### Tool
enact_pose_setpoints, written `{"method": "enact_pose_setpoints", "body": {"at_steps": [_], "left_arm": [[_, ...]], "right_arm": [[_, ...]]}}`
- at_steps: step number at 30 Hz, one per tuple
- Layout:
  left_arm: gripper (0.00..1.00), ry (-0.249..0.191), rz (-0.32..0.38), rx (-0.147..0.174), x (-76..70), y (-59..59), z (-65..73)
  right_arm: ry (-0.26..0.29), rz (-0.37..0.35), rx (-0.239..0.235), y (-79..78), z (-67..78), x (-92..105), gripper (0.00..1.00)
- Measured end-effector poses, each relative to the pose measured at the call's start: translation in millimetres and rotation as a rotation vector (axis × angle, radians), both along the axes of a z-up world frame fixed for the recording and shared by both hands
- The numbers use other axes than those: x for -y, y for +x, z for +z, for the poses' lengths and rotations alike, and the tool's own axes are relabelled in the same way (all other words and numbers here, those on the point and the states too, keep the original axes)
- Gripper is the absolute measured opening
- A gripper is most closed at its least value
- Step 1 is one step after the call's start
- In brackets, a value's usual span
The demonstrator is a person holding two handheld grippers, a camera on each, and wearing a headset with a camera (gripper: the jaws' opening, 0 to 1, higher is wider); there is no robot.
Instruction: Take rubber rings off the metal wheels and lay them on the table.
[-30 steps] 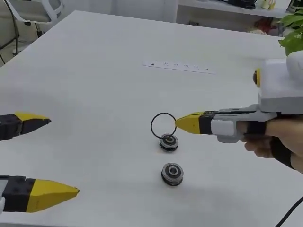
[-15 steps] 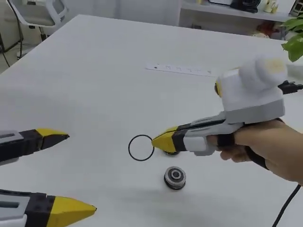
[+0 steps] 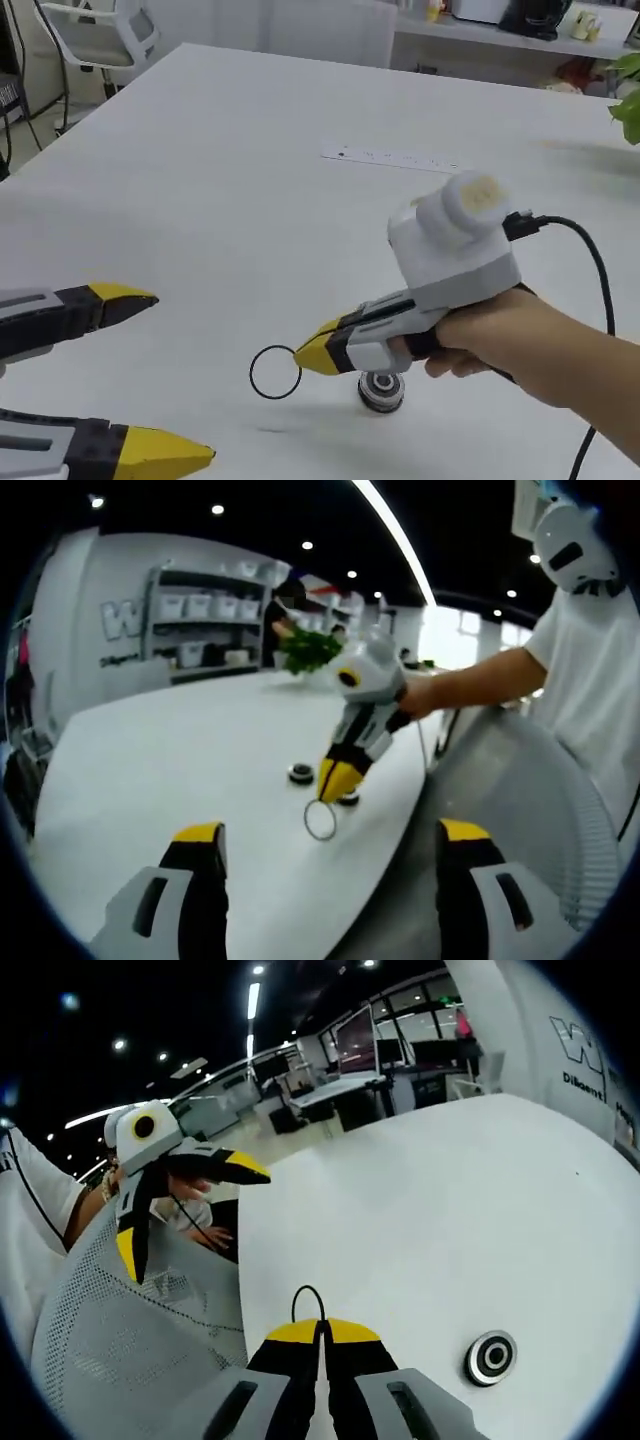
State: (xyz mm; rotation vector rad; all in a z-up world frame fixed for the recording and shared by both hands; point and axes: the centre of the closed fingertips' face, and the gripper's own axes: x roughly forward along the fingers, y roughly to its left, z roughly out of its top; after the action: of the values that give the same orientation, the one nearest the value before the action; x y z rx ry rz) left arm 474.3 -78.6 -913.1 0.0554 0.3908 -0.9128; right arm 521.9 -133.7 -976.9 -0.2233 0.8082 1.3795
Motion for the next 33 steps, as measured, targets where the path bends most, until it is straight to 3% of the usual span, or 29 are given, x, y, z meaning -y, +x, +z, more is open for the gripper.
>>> {"method": "enact_pose_setpoints", "body": {"at_steps": [16,28,33], "left_arm": [[0.87,0.007,-0.008,0.000,1.6,0.1,0.9],[0.87,0.002,-0.009,-0.008,1.8,-1.3,-0.2],[0.87,0.003,-0.002,-0.001,-0.8,0.4,1.4]], "right_arm": [[-0.076,-0.075,-0.039,10.4,-32.9,2.7,0.00],[-0.114,-0.064,-0.019,7.5,-44.1,4.6,0.00],[-0.119,-0.064,-0.013,8.8,-45.1,6.5,0.06]]}}
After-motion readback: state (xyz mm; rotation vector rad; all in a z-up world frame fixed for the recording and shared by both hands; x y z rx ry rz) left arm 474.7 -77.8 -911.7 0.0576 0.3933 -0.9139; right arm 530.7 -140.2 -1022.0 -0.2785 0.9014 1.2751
